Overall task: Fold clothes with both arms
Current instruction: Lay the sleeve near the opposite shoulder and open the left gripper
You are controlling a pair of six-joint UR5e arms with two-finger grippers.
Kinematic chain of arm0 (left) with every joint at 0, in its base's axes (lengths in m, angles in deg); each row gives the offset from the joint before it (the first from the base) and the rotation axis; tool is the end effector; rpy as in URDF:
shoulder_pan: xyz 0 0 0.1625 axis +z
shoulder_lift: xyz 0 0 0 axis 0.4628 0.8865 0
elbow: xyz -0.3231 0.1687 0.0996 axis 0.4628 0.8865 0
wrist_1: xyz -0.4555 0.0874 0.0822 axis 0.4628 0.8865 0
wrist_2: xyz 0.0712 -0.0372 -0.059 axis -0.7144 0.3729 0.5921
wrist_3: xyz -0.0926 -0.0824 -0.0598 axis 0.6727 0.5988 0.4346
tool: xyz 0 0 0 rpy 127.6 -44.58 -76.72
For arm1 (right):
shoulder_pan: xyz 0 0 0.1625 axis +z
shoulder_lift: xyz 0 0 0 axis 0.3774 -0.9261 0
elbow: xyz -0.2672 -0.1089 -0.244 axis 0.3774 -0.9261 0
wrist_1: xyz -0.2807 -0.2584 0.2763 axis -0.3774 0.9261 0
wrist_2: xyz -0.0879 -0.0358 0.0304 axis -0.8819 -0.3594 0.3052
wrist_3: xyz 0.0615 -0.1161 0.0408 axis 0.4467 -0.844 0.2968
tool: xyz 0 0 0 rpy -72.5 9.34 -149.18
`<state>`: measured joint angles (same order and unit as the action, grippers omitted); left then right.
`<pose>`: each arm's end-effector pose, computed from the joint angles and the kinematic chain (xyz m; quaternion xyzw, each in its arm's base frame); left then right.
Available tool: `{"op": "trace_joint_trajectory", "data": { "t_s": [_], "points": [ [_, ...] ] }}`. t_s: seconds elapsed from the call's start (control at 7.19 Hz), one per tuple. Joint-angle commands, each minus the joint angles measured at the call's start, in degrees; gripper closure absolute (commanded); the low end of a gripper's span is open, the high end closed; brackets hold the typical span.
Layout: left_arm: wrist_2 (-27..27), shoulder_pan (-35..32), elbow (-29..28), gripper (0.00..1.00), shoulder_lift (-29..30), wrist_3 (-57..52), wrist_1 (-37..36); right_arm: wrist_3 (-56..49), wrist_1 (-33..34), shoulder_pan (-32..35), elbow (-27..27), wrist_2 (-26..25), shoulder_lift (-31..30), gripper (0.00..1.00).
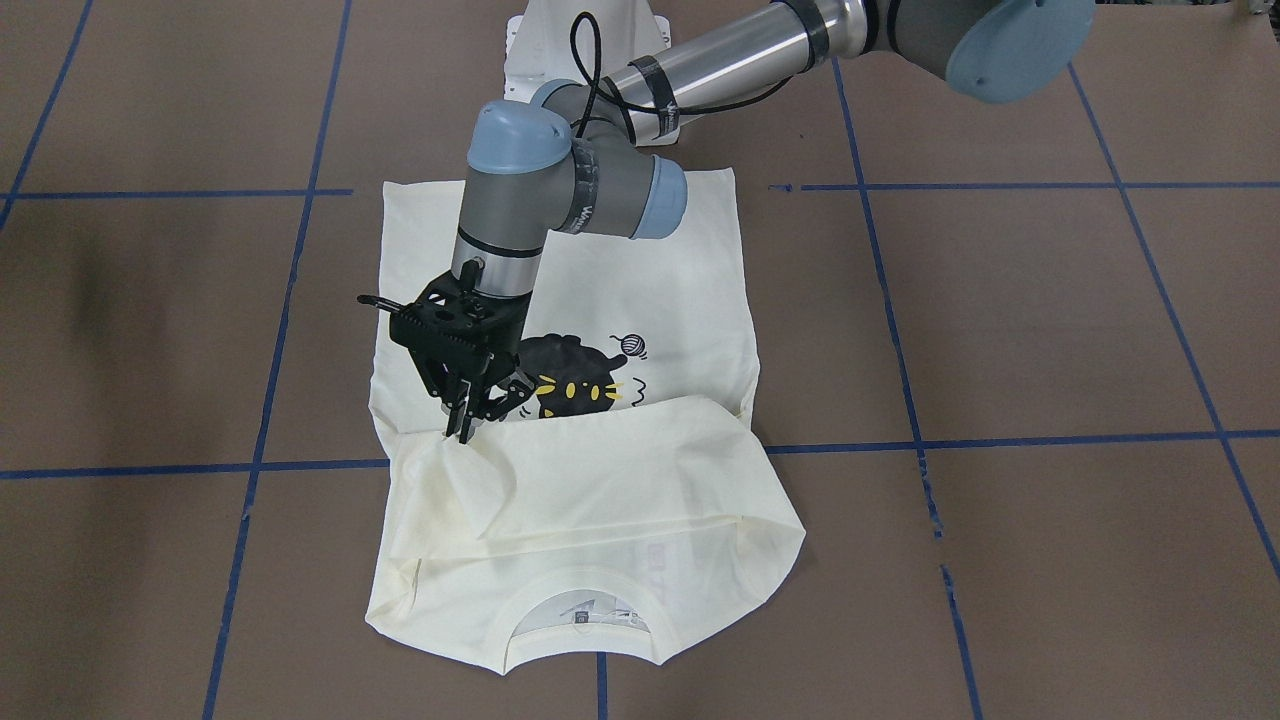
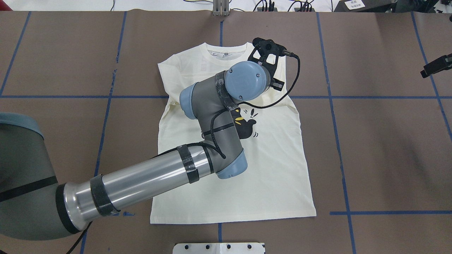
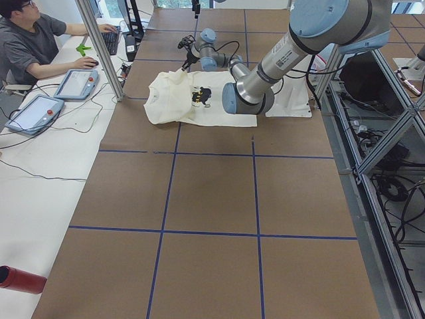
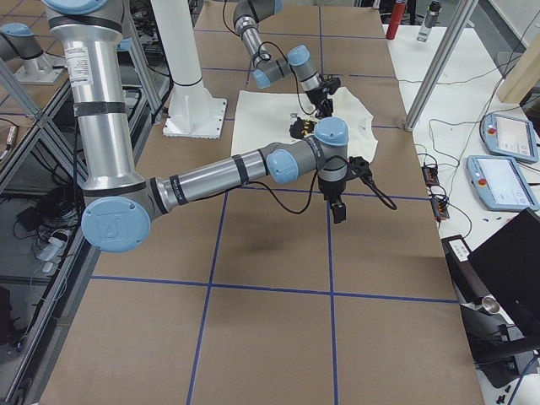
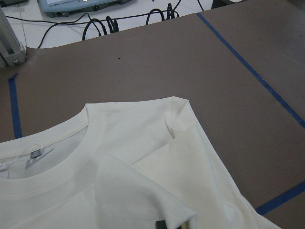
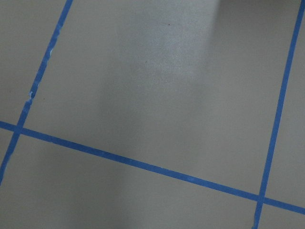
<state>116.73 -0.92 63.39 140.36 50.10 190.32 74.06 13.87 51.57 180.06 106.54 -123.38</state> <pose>0.7033 -0.5494 0.0163 0.3673 0.4451 0.0680 0.8139 -0.1180 -0.6014 0.4511 0.1281 -0.3334 -0.0953 0.9292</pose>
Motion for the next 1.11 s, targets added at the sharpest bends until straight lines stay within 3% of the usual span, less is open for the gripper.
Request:
{"op": "trace_joint_trajectory", "data": {
  "t_s": [0.0, 0.28, 0.56, 0.83, 0.97],
  "points": [
    [0.0, 0.4, -0.2, 0.00, -1.0, 5.2, 6.6, 0.2, -0.1, -0.2, -0.2, 0.0, 0.5, 0.00],
    [0.8, 0.0, 1.4, 0.00, -1.0, 7.3, 6.8, 0.2, -3.9, -0.3, -0.3, 0.4, 0.3, 0.00],
    [14.4, -4.3, 7.6, 0.00, -3.7, 5.9, -1.7, 1.9, -8.6, -1.8, -0.4, 0.6, 0.4, 0.00],
    [14.2, -5.5, 24.1, 0.00, -12.2, 1.3, -20.6, 14.6, -8.9, -7.4, 3.3, 0.5, 0.3, 0.00],
    [14.4, -5.9, 35.7, 0.00, -20.7, -0.2, -24.0, 22.8, -8.9, -11.5, 7.2, 0.1, -0.1, 0.00]
  ]
}}
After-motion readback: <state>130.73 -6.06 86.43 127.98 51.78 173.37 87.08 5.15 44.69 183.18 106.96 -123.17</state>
